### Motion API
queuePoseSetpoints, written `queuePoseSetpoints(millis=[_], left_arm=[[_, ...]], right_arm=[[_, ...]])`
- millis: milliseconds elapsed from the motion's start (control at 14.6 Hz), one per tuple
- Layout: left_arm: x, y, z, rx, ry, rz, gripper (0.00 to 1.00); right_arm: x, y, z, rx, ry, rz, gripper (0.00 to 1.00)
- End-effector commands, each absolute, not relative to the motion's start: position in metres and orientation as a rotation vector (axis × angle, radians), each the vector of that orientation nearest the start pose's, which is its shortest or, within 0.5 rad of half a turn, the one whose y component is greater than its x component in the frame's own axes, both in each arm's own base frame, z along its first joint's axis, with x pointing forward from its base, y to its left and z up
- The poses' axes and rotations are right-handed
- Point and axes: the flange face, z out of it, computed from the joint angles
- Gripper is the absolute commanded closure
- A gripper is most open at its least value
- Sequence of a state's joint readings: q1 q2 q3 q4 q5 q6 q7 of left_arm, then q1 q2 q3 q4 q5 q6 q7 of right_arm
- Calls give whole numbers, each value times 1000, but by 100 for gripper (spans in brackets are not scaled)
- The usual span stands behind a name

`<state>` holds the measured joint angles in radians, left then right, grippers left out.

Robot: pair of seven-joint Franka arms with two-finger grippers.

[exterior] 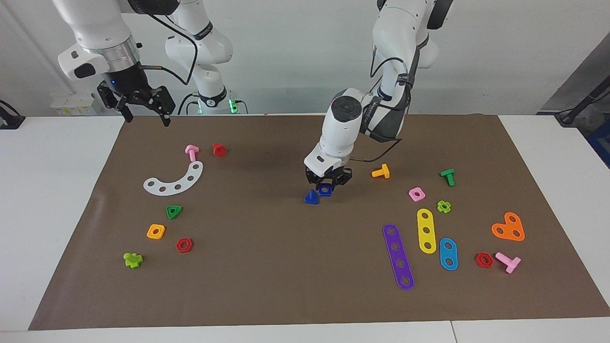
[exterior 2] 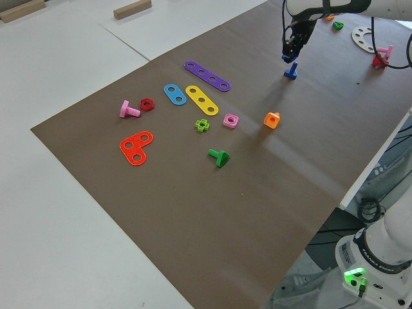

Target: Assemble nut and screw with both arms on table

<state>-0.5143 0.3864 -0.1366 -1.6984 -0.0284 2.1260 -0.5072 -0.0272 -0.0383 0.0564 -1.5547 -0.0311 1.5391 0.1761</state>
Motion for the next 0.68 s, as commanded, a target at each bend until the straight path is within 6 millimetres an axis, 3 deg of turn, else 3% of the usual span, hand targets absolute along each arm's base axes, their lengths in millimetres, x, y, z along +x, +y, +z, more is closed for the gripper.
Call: queuePoseSetpoints(millis=[0,137,616], left_arm=[[538,-414,377,-3232,177,28,72],[541,-426,381,-3232,179,41,72],[540,-425,373,-3209,186,67,72]], right_arm=[[539,8,651,-3150,217,-22,0],[539,5,651,-3153,183,-21,0],[539,3,650,-3154,168,-19,0]])
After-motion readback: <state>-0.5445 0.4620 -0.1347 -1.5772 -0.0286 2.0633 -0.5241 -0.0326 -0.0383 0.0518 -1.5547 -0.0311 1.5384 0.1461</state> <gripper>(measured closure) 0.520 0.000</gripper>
